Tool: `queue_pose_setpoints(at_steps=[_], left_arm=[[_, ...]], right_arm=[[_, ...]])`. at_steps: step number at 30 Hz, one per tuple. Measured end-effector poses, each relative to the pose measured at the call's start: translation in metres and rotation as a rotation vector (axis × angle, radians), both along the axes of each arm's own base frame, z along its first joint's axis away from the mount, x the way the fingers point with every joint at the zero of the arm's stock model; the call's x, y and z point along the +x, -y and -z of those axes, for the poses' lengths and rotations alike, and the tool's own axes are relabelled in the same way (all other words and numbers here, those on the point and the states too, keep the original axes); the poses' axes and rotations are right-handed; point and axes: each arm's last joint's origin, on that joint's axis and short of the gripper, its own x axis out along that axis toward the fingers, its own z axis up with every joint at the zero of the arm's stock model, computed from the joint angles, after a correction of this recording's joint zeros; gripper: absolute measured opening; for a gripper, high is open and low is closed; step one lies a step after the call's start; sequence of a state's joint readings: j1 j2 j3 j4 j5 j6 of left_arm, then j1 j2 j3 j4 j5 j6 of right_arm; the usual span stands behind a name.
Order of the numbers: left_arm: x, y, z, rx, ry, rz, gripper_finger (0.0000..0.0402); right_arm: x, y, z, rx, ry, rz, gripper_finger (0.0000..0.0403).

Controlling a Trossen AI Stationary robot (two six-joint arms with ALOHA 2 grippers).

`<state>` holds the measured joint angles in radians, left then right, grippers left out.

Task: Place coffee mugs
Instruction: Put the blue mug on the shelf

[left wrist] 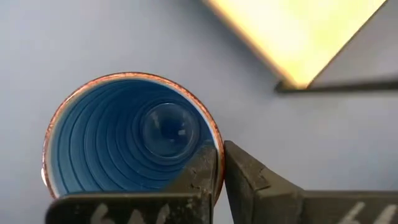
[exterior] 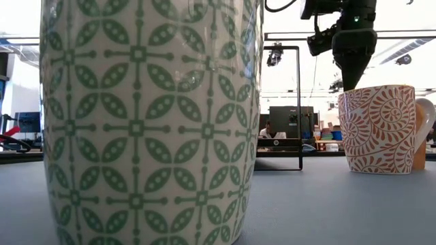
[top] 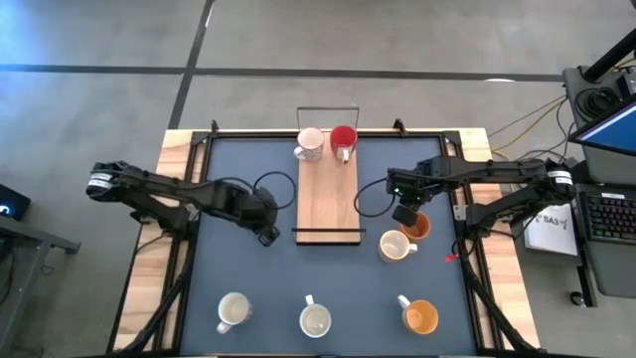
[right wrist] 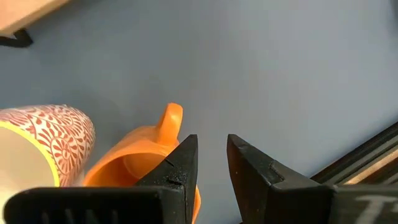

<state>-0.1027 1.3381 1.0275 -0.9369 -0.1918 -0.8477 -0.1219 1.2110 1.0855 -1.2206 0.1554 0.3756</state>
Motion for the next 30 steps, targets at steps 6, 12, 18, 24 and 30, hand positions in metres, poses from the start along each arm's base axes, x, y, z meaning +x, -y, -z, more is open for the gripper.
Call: queue_pose_setpoints(at_steps=[6, 12, 18, 24, 30], left_arm=[[0.010, -0.012, -0.029, 0.092, 0.085, 0.013, 0.0002], [0.031, -0.017, -0.044, 0.203, 0.096, 0.076, 0.0002], [0.064, -0.025, -0.044, 0.255, 0.049, 0.178, 0.0001], [0.077, -0.041, -0.043, 0.252, 0.030, 0.141, 0.0001], [0.086, -0.046, -0.043, 0.175, 0.060, 0.141, 0.0001]], right_arm=[[0.000, 0.000, 0.000, -0.001, 0.004, -0.001, 0.0079], [0.001, 0.000, 0.000, -0.003, 0.009, -0.009, 0.0072], [0.002, 0.000, 0.000, -0.005, 0.020, -0.012, 0.0078], [0.003, 0.000, 0.000, -0.008, 0.022, -0.023, 0.0077], [0.003, 0.000, 0.000, -0.010, 0.022, -0.036, 0.0073]])
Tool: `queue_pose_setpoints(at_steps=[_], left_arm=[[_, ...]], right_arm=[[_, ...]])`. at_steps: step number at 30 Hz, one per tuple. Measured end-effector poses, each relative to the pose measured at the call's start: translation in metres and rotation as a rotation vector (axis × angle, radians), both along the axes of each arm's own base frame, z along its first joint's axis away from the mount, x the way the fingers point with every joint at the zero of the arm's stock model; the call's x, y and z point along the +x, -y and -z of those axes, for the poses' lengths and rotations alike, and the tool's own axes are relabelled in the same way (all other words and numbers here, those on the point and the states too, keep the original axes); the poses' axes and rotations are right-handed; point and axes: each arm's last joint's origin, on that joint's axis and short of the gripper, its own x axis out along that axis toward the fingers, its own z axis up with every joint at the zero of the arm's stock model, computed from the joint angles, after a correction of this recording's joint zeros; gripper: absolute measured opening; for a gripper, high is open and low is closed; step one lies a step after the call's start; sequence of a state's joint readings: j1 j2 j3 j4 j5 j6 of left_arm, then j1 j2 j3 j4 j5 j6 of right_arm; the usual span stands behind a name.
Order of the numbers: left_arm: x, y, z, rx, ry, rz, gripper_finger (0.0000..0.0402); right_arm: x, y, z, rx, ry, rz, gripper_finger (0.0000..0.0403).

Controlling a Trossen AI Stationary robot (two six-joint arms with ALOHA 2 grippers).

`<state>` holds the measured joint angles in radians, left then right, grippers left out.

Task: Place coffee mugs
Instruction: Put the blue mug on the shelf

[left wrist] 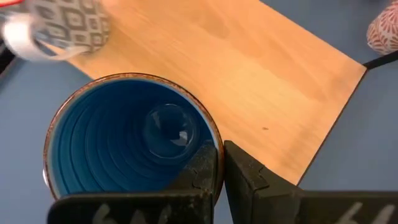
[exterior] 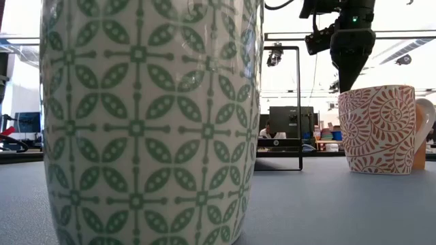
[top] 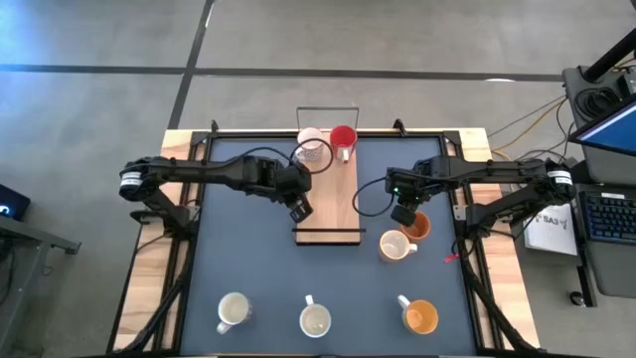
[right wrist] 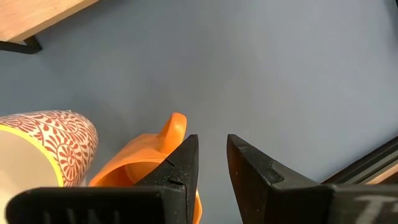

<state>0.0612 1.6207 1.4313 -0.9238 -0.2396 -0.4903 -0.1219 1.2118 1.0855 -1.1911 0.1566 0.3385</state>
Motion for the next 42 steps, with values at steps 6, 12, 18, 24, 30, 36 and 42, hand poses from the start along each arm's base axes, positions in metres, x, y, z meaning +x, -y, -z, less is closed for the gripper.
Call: queue_pose_setpoints(at_steps=[6, 12, 18, 24, 30, 36, 42], left_arm=[[0.014, -0.002, 0.011, 0.005, -0.031, 0.022, 0.0001], [0.020, -0.012, 0.011, 0.019, -0.024, 0.010, 0.0001], [0.024, -0.025, 0.016, 0.019, -0.014, -0.027, 0.0001], [0.029, -0.033, 0.023, -0.042, 0.000, -0.023, 0.0003], [0.033, -0.041, 0.027, -0.033, 0.008, -0.033, 0.0018], [0.035, -0.048, 0.026, -0.021, 0.047, -0.042, 0.0026], [0.036, -0.059, 0.024, -0.003, 0.081, -0.051, 0.0027]], right_arm=[[0.000, 0.000, 0.000, -0.004, 0.001, -0.018, 0.0080], [0.001, 0.000, 0.000, -0.006, 0.005, -0.024, 0.0079], [0.001, 0.000, 0.000, -0.010, 0.008, -0.039, 0.0073], [0.002, 0.000, 0.000, -0.012, 0.011, -0.046, 0.0077], [0.002, 0.000, 0.000, -0.013, 0.013, -0.052, 0.0079], [0.002, 0.000, 0.000, -0.013, 0.012, -0.053, 0.0073], [0.002, 0.000, 0.000, -0.014, 0.011, -0.061, 0.0078]])
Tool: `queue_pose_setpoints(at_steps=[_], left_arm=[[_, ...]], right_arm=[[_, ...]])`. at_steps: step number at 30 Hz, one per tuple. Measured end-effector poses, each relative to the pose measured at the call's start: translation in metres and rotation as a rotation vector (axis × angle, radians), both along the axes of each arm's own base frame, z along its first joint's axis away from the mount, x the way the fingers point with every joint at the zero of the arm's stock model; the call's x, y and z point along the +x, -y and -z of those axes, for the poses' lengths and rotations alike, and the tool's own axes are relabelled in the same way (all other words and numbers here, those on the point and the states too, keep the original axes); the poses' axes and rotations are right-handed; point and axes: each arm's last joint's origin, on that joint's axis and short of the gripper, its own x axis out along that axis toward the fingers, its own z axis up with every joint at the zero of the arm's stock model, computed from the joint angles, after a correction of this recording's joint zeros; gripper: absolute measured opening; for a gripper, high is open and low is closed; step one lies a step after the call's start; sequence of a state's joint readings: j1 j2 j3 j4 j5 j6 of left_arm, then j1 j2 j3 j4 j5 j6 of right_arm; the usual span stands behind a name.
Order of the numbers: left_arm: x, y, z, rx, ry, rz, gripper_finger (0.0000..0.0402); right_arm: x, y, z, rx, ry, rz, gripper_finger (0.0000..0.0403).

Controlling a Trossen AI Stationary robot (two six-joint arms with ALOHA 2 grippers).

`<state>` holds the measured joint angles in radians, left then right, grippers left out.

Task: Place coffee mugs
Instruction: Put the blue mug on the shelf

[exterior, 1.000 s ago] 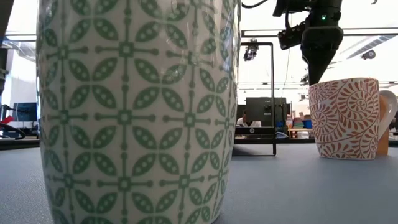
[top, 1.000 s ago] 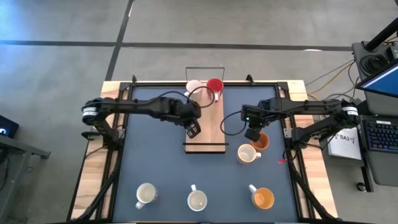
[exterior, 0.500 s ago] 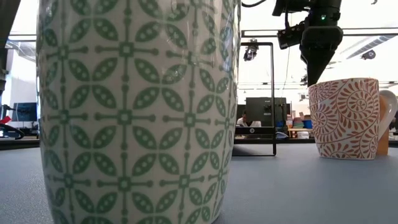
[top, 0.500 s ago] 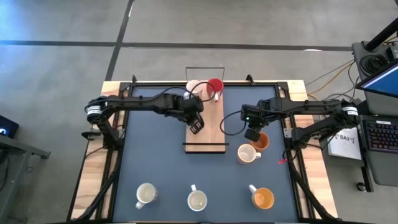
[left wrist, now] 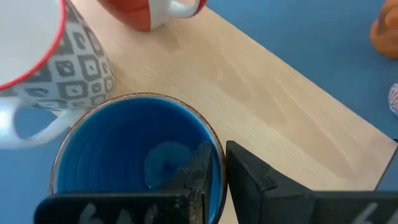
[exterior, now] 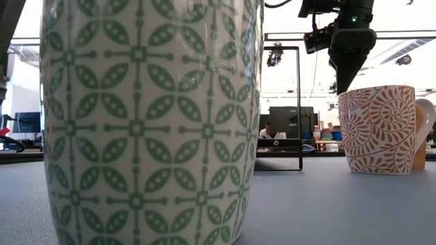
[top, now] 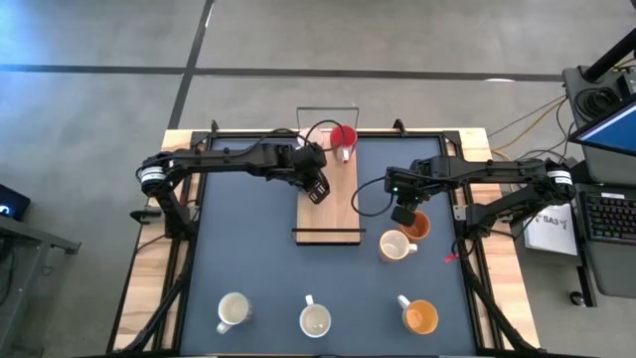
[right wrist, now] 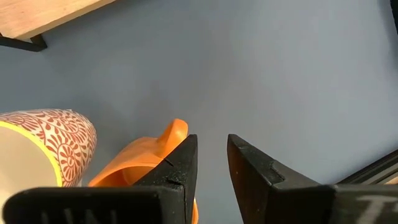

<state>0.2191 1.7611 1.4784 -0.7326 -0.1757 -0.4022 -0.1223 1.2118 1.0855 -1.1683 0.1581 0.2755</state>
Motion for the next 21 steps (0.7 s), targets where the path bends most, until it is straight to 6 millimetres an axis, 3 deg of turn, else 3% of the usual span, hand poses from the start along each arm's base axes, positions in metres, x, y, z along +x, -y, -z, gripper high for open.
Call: queue_pose_setpoints(at_steps=[8, 21], left_arm=[[-0.002, -0.012, 0.000, 0.003, 0.003, -0.027, 0.0027], [0.001, -0.014, -0.002, 0.028, 0.037, -0.005, 0.0027]], right_arm=[[0.000, 0.000, 0.000, 0.000, 0.000, 0.001, 0.0075], [0.000, 0.000, 0.000, 0.000, 0.000, 0.001, 0.0079]])
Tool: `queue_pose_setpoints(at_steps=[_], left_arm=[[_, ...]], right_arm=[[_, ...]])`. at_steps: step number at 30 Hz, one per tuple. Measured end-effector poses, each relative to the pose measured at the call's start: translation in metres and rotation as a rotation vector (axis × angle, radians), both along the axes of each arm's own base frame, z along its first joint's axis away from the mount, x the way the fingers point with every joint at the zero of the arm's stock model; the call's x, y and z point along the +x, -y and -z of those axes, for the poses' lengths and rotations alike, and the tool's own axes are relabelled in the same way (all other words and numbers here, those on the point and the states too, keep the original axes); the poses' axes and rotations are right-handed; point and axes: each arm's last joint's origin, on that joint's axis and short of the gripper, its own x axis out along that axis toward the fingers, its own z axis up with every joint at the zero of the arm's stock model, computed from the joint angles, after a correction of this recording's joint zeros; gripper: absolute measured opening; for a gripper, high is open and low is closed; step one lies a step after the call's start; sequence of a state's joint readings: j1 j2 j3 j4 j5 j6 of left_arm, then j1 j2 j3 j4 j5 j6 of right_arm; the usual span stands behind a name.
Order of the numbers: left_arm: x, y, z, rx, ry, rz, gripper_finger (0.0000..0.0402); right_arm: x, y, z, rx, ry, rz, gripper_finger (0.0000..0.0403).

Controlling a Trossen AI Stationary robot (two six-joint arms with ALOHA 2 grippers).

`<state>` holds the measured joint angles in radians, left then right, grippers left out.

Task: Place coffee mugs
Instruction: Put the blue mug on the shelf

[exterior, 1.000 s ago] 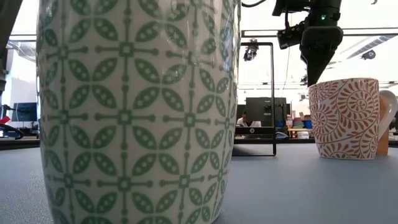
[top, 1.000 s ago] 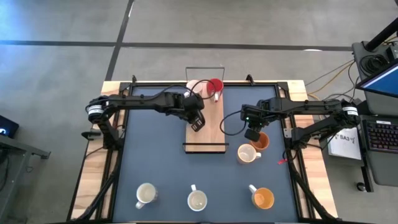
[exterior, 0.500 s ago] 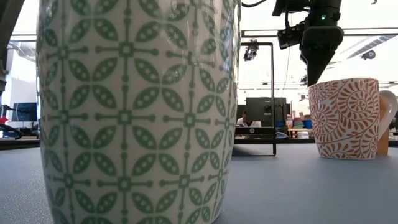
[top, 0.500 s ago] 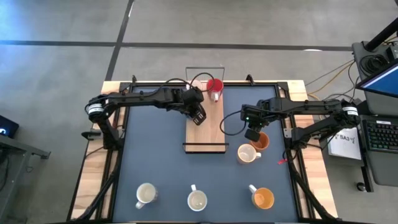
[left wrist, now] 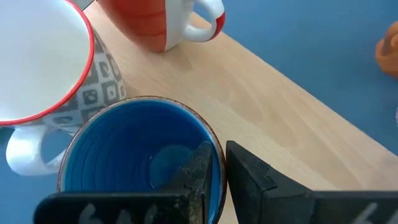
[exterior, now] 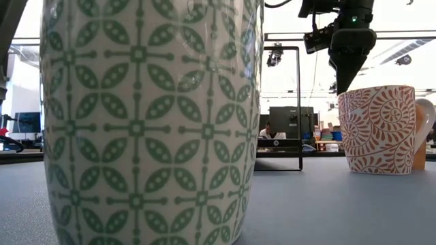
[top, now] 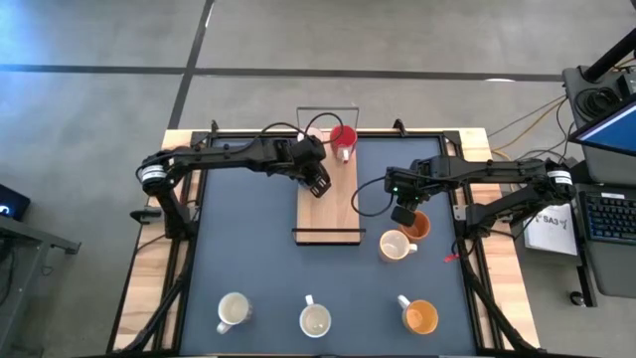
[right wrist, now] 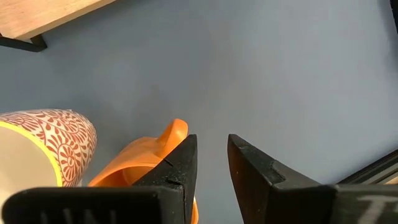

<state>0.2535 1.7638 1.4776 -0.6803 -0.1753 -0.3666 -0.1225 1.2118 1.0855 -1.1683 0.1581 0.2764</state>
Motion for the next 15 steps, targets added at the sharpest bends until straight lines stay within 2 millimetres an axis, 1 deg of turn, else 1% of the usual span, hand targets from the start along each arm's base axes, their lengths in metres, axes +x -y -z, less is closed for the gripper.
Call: queue_pose_setpoints(at_steps=[3, 7, 10, 15], left_arm=[[0.003, -0.001, 0.003, 0.006, 0.006, 0.008, 0.0027], [0.009, -0.002, 0.012, 0.005, -0.003, 0.008, 0.0027], [0.010, -0.003, 0.017, 0.000, -0.027, 0.008, 0.0027], [0.009, -0.003, 0.016, 0.005, -0.025, 0.014, 0.0027]], right_arm=[[0.000, 0.000, 0.000, 0.000, 0.000, 0.000, 0.0075], [0.000, 0.000, 0.000, 0.000, 0.000, 0.001, 0.0073], [0.000, 0.000, 0.000, 0.001, 0.001, 0.003, 0.0076], [0.000, 0.000, 0.000, 0.000, 0.000, 0.002, 0.0080]])
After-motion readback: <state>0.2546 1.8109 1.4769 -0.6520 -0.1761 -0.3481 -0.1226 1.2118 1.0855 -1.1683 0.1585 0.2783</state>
